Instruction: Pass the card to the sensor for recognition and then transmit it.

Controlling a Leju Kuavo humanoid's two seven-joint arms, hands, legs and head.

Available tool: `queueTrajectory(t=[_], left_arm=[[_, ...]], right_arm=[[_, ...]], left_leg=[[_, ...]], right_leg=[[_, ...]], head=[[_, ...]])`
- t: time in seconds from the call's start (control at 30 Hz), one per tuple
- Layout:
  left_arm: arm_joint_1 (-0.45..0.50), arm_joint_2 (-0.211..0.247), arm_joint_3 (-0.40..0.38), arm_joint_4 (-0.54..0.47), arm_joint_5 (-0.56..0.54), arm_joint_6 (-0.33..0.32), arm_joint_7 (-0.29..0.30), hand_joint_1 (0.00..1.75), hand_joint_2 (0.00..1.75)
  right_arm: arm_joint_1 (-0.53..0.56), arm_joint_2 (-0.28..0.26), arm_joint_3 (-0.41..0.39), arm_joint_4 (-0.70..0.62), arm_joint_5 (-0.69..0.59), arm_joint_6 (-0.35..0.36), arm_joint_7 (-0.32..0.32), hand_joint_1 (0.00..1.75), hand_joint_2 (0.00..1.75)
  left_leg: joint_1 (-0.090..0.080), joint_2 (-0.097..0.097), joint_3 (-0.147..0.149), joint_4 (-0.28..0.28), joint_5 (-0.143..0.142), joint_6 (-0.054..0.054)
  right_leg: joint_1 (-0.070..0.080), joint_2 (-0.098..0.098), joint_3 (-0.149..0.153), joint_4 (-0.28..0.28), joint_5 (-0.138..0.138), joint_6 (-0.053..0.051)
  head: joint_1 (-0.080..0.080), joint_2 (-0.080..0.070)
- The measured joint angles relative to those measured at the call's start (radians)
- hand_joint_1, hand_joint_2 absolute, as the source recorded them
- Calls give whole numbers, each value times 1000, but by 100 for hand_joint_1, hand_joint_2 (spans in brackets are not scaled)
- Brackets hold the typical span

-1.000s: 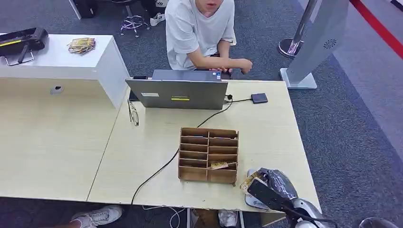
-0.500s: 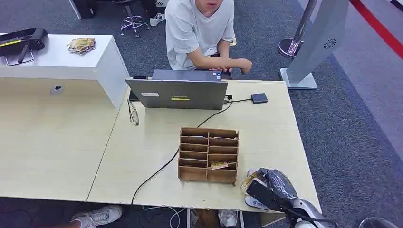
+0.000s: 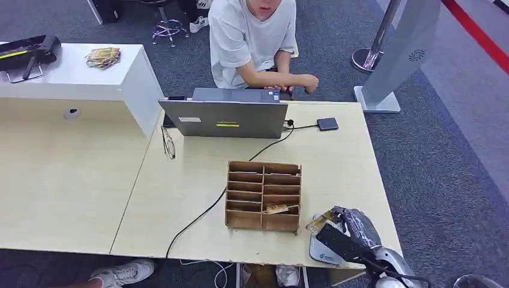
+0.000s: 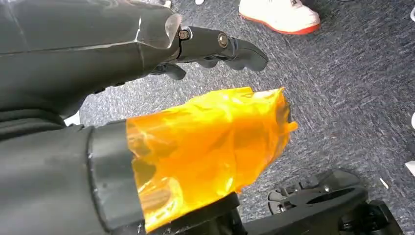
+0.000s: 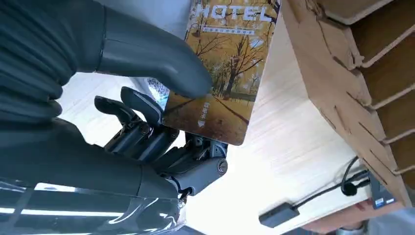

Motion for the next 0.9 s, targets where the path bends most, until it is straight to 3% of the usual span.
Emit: queueTrajectory(t=[0.27, 0.9], left_arm=[[0, 0, 0, 0, 0, 0, 0, 0, 0], [0, -2, 0, 0, -11, -12, 1, 0, 0]], right_arm=[[13, 8, -29, -23, 65, -53, 0, 175, 175], [15, 129, -72, -73, 241, -214, -24, 175, 175]], left_leg=[[0, 0, 0, 0, 0, 0], [0, 0, 0, 0, 0, 0]], right_leg=[[0, 0, 0, 0, 0, 0], [0, 0, 0, 0, 0, 0]], head=[[0, 0], [0, 0]])
